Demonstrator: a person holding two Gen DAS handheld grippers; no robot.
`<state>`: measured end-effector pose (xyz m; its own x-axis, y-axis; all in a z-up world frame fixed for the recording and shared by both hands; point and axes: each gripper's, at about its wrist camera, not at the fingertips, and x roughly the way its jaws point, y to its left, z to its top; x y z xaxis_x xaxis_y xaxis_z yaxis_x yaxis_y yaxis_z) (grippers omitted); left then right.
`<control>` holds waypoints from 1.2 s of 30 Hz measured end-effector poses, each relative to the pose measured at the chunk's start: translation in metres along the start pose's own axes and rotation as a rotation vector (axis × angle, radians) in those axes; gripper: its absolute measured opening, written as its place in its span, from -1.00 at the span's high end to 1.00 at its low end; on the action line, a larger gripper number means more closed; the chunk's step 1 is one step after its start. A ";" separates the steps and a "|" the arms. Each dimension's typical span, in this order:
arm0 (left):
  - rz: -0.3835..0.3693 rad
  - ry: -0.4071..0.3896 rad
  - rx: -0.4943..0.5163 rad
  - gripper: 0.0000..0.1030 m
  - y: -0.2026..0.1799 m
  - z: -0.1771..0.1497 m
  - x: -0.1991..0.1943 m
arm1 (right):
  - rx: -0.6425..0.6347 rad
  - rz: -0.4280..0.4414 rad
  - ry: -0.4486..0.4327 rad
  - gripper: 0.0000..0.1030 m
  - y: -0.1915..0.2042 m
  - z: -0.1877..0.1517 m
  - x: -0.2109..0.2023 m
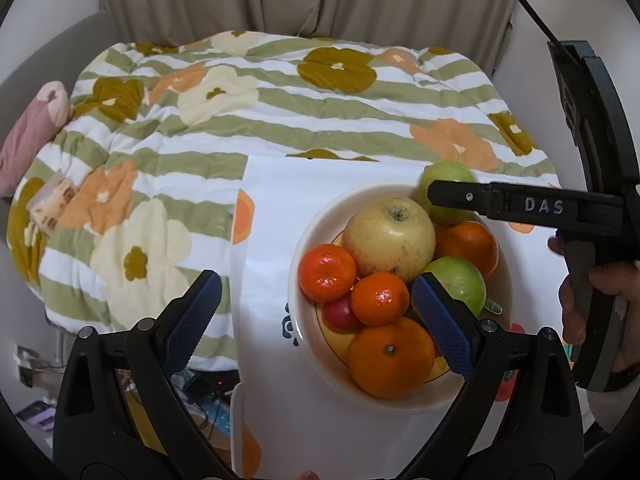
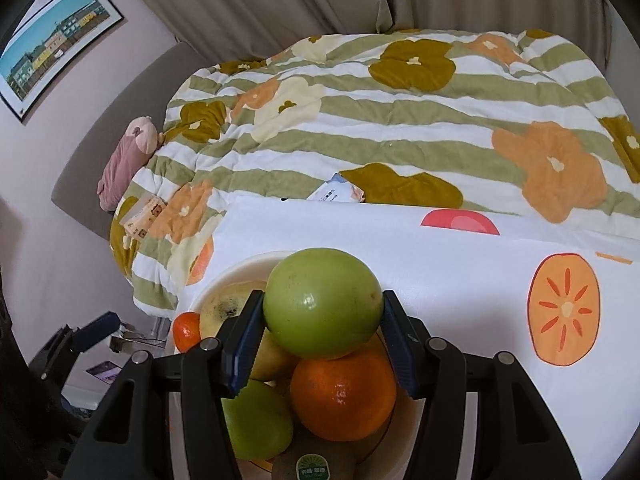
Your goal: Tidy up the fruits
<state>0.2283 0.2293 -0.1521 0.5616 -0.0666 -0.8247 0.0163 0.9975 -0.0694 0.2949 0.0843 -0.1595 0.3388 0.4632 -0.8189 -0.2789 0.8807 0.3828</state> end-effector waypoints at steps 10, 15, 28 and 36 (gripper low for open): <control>0.011 -0.018 0.010 -0.98 -0.004 0.001 -0.007 | -0.011 -0.011 -0.015 -0.58 0.003 -0.004 -0.021; 0.040 -0.032 0.004 -0.98 -0.015 0.005 -0.027 | -0.024 -0.040 -0.058 -0.58 0.006 -0.006 -0.053; 0.062 -0.126 0.015 -0.98 -0.066 0.008 -0.109 | -0.077 -0.178 -0.172 -0.58 0.010 -0.036 -0.168; 0.044 -0.169 0.014 -0.99 -0.103 -0.002 -0.143 | -0.038 -0.298 -0.223 -0.87 -0.010 -0.070 -0.227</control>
<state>0.1441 0.1364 -0.0282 0.6931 -0.0185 -0.7206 -0.0005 0.9997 -0.0261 0.1577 -0.0371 -0.0071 0.5966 0.2011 -0.7770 -0.1706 0.9778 0.1220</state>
